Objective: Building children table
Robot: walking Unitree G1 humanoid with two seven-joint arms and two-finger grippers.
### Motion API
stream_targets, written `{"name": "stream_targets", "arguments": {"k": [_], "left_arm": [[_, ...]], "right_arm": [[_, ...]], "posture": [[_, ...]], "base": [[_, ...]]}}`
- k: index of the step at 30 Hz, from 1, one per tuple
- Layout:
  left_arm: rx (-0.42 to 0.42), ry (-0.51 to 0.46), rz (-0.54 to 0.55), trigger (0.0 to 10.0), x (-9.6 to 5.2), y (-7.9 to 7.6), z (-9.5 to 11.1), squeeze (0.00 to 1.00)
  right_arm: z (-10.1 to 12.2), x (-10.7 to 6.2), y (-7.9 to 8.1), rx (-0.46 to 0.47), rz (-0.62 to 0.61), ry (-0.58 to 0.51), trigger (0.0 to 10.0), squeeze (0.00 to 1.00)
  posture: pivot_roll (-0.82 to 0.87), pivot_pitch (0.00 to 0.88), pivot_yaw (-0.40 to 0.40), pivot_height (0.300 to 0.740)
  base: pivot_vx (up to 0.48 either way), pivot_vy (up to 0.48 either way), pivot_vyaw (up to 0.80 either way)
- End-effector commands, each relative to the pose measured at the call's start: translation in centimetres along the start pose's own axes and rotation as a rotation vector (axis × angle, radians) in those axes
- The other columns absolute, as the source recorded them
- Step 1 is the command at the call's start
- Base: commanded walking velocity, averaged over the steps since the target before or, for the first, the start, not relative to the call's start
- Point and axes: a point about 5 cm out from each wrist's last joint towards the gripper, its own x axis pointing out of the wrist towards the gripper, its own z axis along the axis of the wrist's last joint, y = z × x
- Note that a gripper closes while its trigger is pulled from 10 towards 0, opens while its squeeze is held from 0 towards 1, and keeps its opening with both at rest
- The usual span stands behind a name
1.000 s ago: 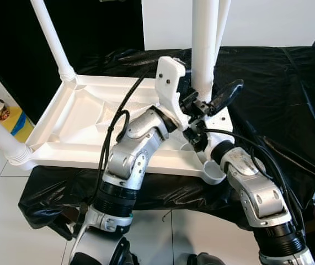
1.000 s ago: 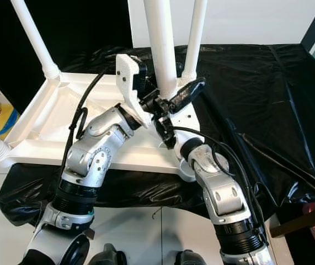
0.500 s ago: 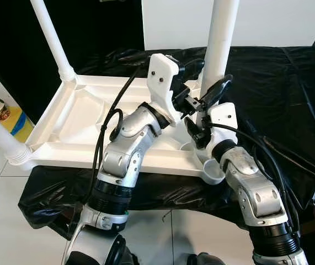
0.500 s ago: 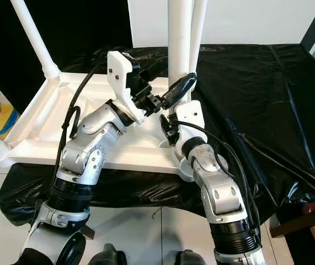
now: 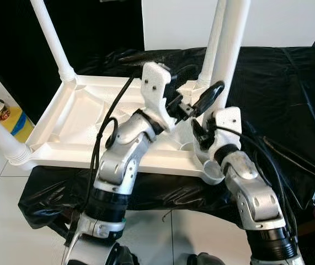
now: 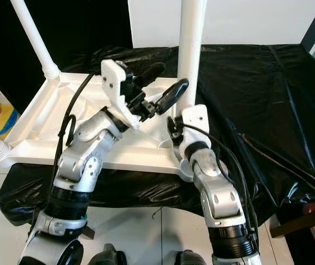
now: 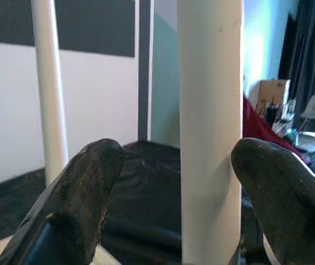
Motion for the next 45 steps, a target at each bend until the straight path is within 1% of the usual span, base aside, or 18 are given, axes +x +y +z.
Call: {"name": "stream_targets", "arguments": {"k": [1,8,10,11,13,14,15,16,17,21,29,32,36,40,44,45], "left_arm": [[0.023,-0.011,0.07,10.0,0.1,0.1,0.3,0.0],[0.032,-0.002,0.069,10.0,-0.1,0.1,0.1,0.0],[0.044,0.039,0.076,10.0,-1.3,0.0,-0.7,0.0],[0.044,0.039,0.076,10.0,-1.3,0.0,-0.7,0.0],[0.046,0.065,0.085,10.0,-2.2,-0.1,-1.2,0.0],[0.046,0.065,0.085,10.0,-2.2,-0.1,-1.2,0.0],[0.044,0.074,0.092,10.0,-2.7,-0.2,-1.4,0.0],[0.044,0.074,0.092,10.0,-2.7,-0.2,-1.4,0.0],[0.047,0.083,0.097,10.0,-3.1,-0.2,-1.5,0.0],[0.055,0.093,0.103,10.0,-3.6,-0.3,-1.7,0.0],[0.067,0.108,0.105,10.0,-4.1,-0.6,-2.3,0.0],[0.083,0.156,0.083,10.0,-4.8,-1.0,-3.2,0.0],[0.09,0.192,0.069,10.0,-5.1,-1.3,-3.8,0.0],[0.092,0.242,0.043,10.0,-5.8,-1.7,-4.7,0.0],[0.087,0.272,0.027,10.0,-6.1,-1.9,-5.3,0.0],[0.081,0.294,0.018,10.0,-6.4,-2.0,-5.7,0.0]], "right_arm": [[0.3,0.0,-0.2,-0.006,-0.014,-0.026,10.0,0.0],[0.2,-0.1,-0.3,-0.01,-0.019,-0.032,10.0,0.0],[0.1,-0.6,-0.5,-0.017,-0.006,-0.095,10.0,0.0],[0.1,-0.6,-0.5,-0.017,-0.006,-0.095,10.0,0.0],[-0.1,-1.0,-0.7,-0.017,-0.001,-0.118,10.0,0.0],[-0.1,-1.0,-0.7,-0.017,-0.001,-0.118,10.0,0.0],[-0.4,-1.1,-0.8,-0.019,-0.007,-0.112,10.0,0.0],[-0.4,-1.1,-0.8,-0.019,-0.007,-0.112,10.0,0.0],[-0.6,-1.2,-1.0,-0.021,-0.013,-0.113,10.0,0.0],[-1.0,-1.4,-1.3,-0.021,-0.025,-0.119,10.0,0.0],[-1.6,-1.9,-1.6,-0.007,-0.037,-0.136,10.0,0.0],[-2.3,-2.2,-1.6,0.007,-0.018,-0.147,10.0,0.0],[-2.8,-2.4,-1.5,0.002,-0.007,-0.139,10.0,0.0],[-3.4,-2.7,-1.6,0.017,0.008,-0.134,10.0,0.0],[-3.6,-3.0,-1.6,0.018,0.027,-0.142,10.0,0.0],[-3.7,-3.1,-1.5,0.016,0.039,-0.146,10.0,0.0]], "posture": [[-0.02,0.057,-0.009,0.74],[-0.02,0.055,-0.009,0.74],[-0.02,0.05,-0.009,0.74],[-0.02,0.05,-0.009,0.74],[-0.02,0.049,-0.01,0.74],[-0.02,0.049,-0.01,0.74],[-0.02,0.048,-0.01,0.74],[-0.02,0.048,-0.01,0.74],[-0.01,0.047,-0.012,0.74],[-0.01,0.046,-0.014,0.74],[-0.01,0.04,-0.013,0.74],[-0.01,0.038,-0.012,0.74],[-0.01,0.039,-0.01,0.74],[-0.01,0.04,-0.009,0.74],[-0.01,0.042,-0.009,0.74],[-0.01,0.043,-0.01,0.74]], "base": [[0.0,0.0,0.0],[0.0,0.0,0.0],[0.0,0.0,0.0],[0.0,0.0,0.0],[0.0,0.0,0.0],[0.0,0.0,0.0],[0.0,0.0,0.0],[0.0,0.0,0.0],[0.0,0.0,0.0],[0.0,0.0,0.0],[0.0,0.0,0.0],[0.0,0.0,0.0],[0.0,0.0,0.0],[0.0,0.0,0.0],[0.0,0.0,0.0],[0.0,0.0,0.0]]}}
